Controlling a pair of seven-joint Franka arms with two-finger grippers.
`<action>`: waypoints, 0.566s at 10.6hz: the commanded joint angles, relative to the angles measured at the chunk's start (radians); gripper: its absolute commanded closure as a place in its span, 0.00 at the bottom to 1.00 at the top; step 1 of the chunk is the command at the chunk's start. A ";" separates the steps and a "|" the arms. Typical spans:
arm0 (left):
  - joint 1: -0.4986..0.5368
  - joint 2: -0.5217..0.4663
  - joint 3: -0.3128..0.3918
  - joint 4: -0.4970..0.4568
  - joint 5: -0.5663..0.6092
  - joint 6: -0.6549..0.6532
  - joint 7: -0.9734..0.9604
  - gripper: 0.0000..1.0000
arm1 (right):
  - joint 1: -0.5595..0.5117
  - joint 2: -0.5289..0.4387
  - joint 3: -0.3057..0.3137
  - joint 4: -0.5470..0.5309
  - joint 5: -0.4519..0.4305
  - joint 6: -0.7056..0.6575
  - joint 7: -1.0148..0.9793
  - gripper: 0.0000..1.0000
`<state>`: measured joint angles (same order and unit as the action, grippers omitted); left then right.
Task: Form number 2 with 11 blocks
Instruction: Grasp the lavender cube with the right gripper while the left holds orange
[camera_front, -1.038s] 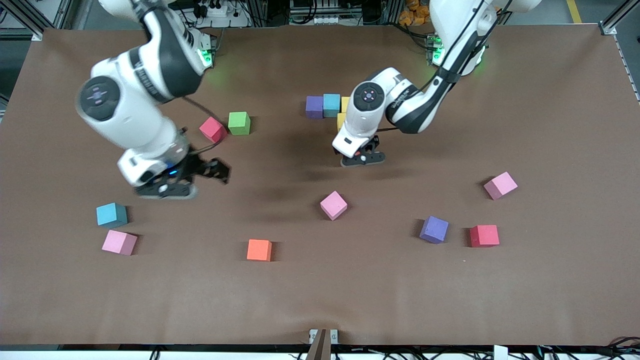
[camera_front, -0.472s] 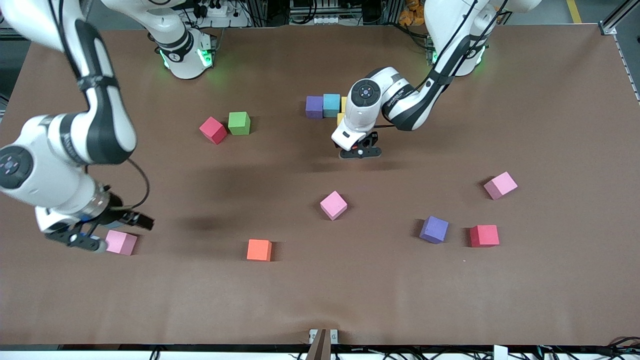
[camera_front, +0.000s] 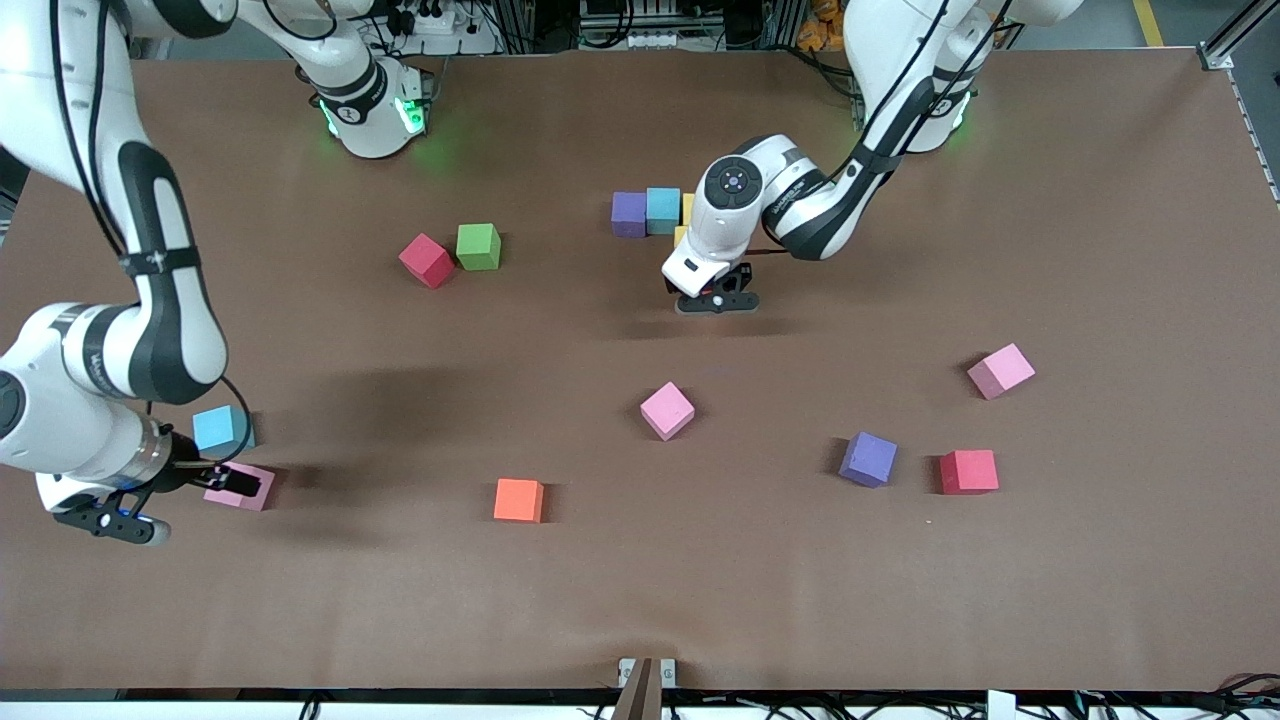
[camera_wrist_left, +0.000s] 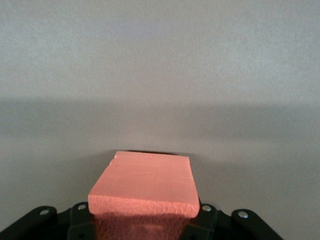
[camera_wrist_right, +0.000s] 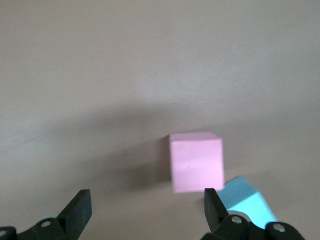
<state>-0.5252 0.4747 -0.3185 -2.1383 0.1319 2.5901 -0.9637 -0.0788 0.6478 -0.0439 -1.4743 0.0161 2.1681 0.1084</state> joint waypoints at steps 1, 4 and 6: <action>-0.009 0.008 -0.002 0.000 0.006 0.016 -0.021 0.58 | -0.042 0.032 0.027 0.037 -0.012 -0.008 -0.065 0.00; -0.019 0.015 -0.002 -0.003 0.006 0.015 -0.032 0.58 | -0.067 0.067 0.027 0.037 -0.012 -0.001 -0.111 0.00; -0.024 0.021 -0.002 -0.003 0.006 0.013 -0.044 0.58 | -0.069 0.098 0.027 0.037 -0.010 0.035 -0.122 0.00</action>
<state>-0.5392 0.4921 -0.3202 -2.1384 0.1319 2.5921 -0.9772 -0.1247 0.7063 -0.0418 -1.4694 0.0161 2.1919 0.0045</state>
